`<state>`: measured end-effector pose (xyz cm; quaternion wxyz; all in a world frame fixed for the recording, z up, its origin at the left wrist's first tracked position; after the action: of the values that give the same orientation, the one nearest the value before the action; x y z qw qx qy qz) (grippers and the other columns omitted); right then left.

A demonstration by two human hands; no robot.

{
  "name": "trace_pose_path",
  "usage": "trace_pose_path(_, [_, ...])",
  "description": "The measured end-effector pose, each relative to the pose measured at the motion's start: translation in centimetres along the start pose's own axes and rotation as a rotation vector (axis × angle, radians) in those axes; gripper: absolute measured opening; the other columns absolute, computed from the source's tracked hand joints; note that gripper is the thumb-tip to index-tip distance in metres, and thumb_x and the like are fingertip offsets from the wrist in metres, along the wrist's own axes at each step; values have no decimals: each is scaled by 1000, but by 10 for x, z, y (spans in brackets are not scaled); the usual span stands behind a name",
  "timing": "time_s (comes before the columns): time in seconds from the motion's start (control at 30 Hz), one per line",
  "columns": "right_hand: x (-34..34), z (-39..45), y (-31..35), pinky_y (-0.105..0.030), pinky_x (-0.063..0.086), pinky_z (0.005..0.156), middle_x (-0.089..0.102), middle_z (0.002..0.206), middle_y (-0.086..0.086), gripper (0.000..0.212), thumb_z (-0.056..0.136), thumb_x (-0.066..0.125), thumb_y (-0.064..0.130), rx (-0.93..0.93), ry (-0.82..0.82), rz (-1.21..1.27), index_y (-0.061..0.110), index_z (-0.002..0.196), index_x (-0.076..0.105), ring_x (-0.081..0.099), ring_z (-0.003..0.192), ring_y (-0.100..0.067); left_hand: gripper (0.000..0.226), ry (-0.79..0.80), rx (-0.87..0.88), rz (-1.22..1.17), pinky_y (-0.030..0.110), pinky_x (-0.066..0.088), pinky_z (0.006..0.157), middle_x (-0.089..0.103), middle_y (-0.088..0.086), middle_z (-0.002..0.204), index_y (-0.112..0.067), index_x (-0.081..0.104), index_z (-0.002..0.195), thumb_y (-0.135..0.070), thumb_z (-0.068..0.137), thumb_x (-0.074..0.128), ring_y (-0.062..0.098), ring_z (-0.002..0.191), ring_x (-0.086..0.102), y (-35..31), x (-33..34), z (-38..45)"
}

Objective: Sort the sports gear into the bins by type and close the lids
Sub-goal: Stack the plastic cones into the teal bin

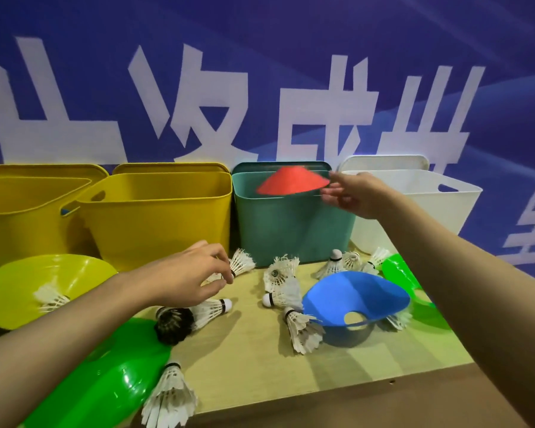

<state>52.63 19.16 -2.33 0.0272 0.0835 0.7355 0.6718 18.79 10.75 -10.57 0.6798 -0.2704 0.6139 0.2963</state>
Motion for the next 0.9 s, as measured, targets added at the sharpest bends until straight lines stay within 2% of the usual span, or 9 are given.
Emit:
trace_pose_path(0.13, [-31,-31,-33,-20,49,50,59,65,1,22,104,57,29,-45,-21,-272,13,89,61,59,55,-10,22,-4,12,-12,26,39,100,45,-24,119,-45,65,114,-50,102,47,-2,113,37,1,0,1])
trace_pose_path(0.27, [-79,-65,-62,-26,48,58,74,84,-7,35,100,57,42,-91,-151,-1125,11,91,70,66,67,-20,21,-6,23,-22,29,42,101,45,-26,118,-46,65,112,-50,101,48,-4,114,37,-6,4,9])
trace_pose_path(0.37, [-111,-75,-80,-33,45,68,72,102,-15,52,95,54,61,25,-217,-1617,9,93,60,59,78,-29,21,-13,52,-31,30,42,101,45,-26,117,-46,65,112,-49,102,47,-3,113,37,-16,4,14])
trace_pose_path(0.43, [-119,-79,-86,-35,46,69,69,102,-13,50,95,52,63,51,-177,-1598,13,104,49,60,77,-26,20,-10,70,-34,32,43,101,44,-26,117,-47,64,111,-49,102,47,-2,114,37,-23,3,17])
trace_pose_path(0.5, [-116,-86,-89,-36,48,72,68,103,-10,33,102,49,49,34,-60,-1570,20,118,45,64,78,-23,19,-5,78,-29,32,42,102,43,-26,118,-48,64,111,-48,102,47,-2,115,37,-29,1,18])
trace_pose_path(0.6, [-106,-102,-88,-41,42,101,50,136,-5,31,104,46,30,-88,157,-1652,40,133,50,51,117,-28,18,-12,95,-20,31,42,102,43,-26,118,-47,64,110,-48,102,48,-2,115,38,-34,-2,16])
trace_pose_path(0.67, [-93,-123,-86,-42,30,115,39,143,5,32,103,46,44,-212,297,-1639,49,134,54,36,131,-24,19,-10,95,-18,32,42,101,44,-26,119,-47,64,110,-48,102,48,-2,115,38,-34,-4,13])
trace_pose_path(0.77, [-74,-148,-98,-44,31,109,43,142,20,48,93,51,67,-304,477,-1793,47,136,56,29,133,-13,19,-2,86,-7,32,42,101,44,-25,119,-46,65,110,-48,102,48,-2,113,37,-32,-6,11])
trace_pose_path(0.9, [-69,-141,-95,-39,43,92,68,115,18,22,100,55,43,-684,305,-1893,36,115,69,52,117,-15,20,-15,79,-4,31,42,101,45,-26,118,-45,66,110,-48,102,48,-4,115,36,-29,-9,8])
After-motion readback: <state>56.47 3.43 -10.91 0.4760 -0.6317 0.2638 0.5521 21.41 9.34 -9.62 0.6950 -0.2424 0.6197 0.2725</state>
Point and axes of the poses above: each hand's wrist, its own z-axis towards the middle knuckle, its own x-axis out of the palm, y = z × x, the point moved 3 cm from there along z, towards the middle knuckle
